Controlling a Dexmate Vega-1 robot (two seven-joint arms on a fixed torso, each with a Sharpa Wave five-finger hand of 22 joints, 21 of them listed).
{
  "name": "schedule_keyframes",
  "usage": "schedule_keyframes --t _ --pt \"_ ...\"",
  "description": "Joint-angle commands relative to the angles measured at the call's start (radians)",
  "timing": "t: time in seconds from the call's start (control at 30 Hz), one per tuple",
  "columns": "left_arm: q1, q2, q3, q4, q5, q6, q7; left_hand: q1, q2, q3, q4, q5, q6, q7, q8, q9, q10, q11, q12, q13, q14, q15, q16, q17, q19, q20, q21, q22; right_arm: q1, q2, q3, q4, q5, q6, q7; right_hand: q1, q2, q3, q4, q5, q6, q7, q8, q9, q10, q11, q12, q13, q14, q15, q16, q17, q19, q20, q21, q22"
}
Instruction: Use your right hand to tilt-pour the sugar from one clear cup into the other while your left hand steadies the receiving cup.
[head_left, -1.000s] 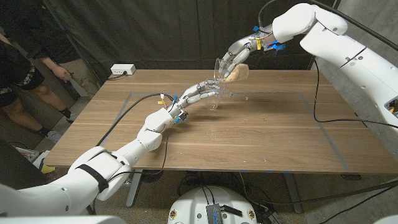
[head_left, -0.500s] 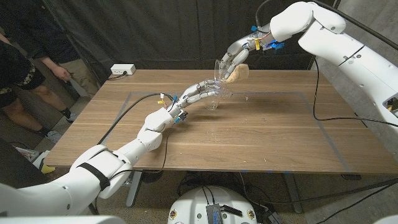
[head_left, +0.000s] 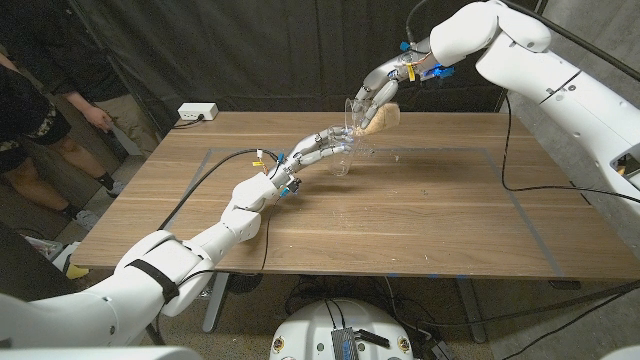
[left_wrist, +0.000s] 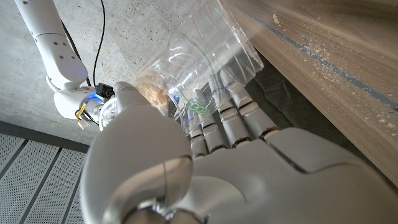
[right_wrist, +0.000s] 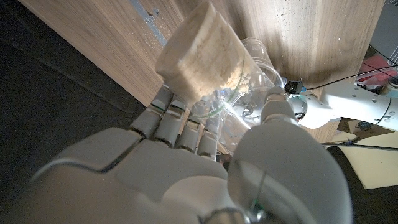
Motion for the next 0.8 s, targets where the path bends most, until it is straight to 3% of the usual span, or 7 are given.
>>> schedule_keyframes --t 0.03,0.53,0.8 --pt "0.016 0.016 -0.004 -0.036 0.0 0.011 0.005 0.002 0.001 0.0 0.008 0.007 0.01 -0.004 0.006 0.001 0.008 -0.003 0.006 0.004 0.005 -0.139 -0.003 0.003 -0.004 -0.058 0.006 0.003 0.003 0.006 0.001 0.009 -0.017 0.012 0.009 0.006 0.009 -0.002 0.001 0.003 0.015 -0.007 -0.002 0.005 0.007 -0.001 0.001 0.005 0.011 -0.171 0.001 0.006 0.003 -0.091 -0.006 0.003" --pt "0.038 0.041 0.007 -0.092 0.001 0.031 0.032 0.003 0.001 -0.002 0.012 0.006 0.011 -0.005 0.007 0.0 0.009 -0.003 0.006 0.003 0.006 -0.141 -0.004 0.003 -0.005 -0.058 0.008 0.003 0.031 0.005 -0.022 0.02 -0.084 0.093 0.039 0.008 0.009 -0.002 0.001 0.004 0.017 -0.007 -0.004 0.007 0.008 -0.004 0.0 0.006 0.011 -0.171 -0.001 0.007 0.001 -0.09 -0.007 0.003" --pt "0.035 0.04 0.012 -0.086 -0.003 0.03 0.033 0.004 0.0 -0.002 0.013 0.006 0.011 -0.002 0.006 0.0 0.007 -0.002 0.005 0.003 0.008 -0.138 -0.003 0.003 -0.006 -0.058 0.009 0.002 0.033 0.011 -0.02 0.027 -0.098 0.113 0.044 0.008 0.01 -0.002 0.001 0.004 0.02 -0.011 -0.004 0.008 0.008 -0.004 0.0 0.006 0.012 -0.171 -0.001 0.009 0.001 -0.09 -0.007 0.003"
